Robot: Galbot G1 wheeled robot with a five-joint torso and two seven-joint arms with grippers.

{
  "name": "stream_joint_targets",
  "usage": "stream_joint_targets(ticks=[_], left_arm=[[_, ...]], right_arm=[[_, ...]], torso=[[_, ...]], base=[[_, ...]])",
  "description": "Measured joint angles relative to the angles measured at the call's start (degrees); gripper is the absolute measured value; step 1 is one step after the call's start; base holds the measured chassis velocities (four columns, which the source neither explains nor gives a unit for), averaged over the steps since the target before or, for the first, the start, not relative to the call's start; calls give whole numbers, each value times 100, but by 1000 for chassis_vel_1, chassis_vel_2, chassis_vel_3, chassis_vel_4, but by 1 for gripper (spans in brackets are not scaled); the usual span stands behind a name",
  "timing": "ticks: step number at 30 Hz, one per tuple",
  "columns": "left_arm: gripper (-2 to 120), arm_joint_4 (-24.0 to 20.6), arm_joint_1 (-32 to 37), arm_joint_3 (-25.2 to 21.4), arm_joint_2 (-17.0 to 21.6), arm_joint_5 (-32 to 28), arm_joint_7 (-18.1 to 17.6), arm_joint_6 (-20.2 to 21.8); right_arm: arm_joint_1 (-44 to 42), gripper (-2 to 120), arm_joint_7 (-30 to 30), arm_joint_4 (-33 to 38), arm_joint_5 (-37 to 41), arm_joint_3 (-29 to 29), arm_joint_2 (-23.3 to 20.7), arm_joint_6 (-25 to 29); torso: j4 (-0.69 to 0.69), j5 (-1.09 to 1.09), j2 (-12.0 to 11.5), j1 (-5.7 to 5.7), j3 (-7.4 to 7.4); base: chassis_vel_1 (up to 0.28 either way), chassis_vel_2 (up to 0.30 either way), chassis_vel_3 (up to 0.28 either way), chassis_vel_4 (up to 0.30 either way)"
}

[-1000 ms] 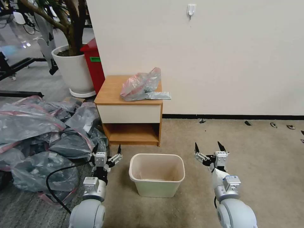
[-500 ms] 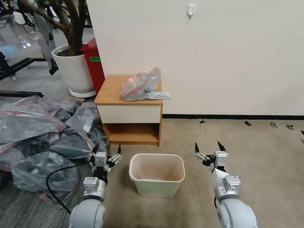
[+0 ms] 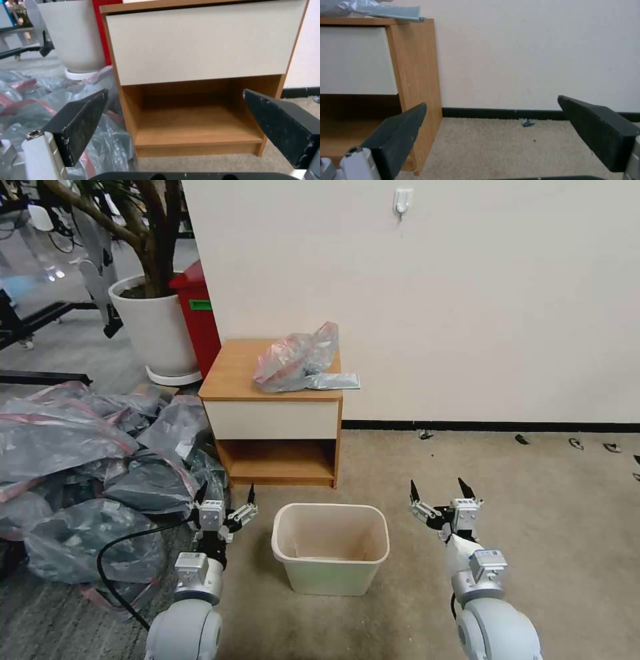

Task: Pick up the garbage bag from the table and place it over the trash can.

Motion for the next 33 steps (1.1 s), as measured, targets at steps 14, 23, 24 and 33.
stream_joint_targets(ticks=[14, 23, 24, 33], left_arm=[[100, 0, 0, 0, 0, 0, 0, 0], [100, 0, 0, 0, 0, 0, 0, 0], [100, 0, 0, 0, 0, 0, 0, 0], [100, -6, 6, -5, 6, -8, 1, 11]], right_arm=[[0, 100, 0, 0, 0, 0, 0, 0], [0, 100, 0, 0, 0, 0, 0, 0], [0, 100, 0, 0, 0, 0, 0, 0], [-11, 100, 1, 67, 30, 6, -7, -65]], torso=[[0, 0, 0, 0, 0], [0, 0, 0, 0, 0], [0, 0, 0, 0, 0], [0, 0, 0, 0, 0]], base=[[0, 0, 0, 0], [0, 0, 0, 0], [0, 0, 0, 0], [0, 0, 0, 0]])
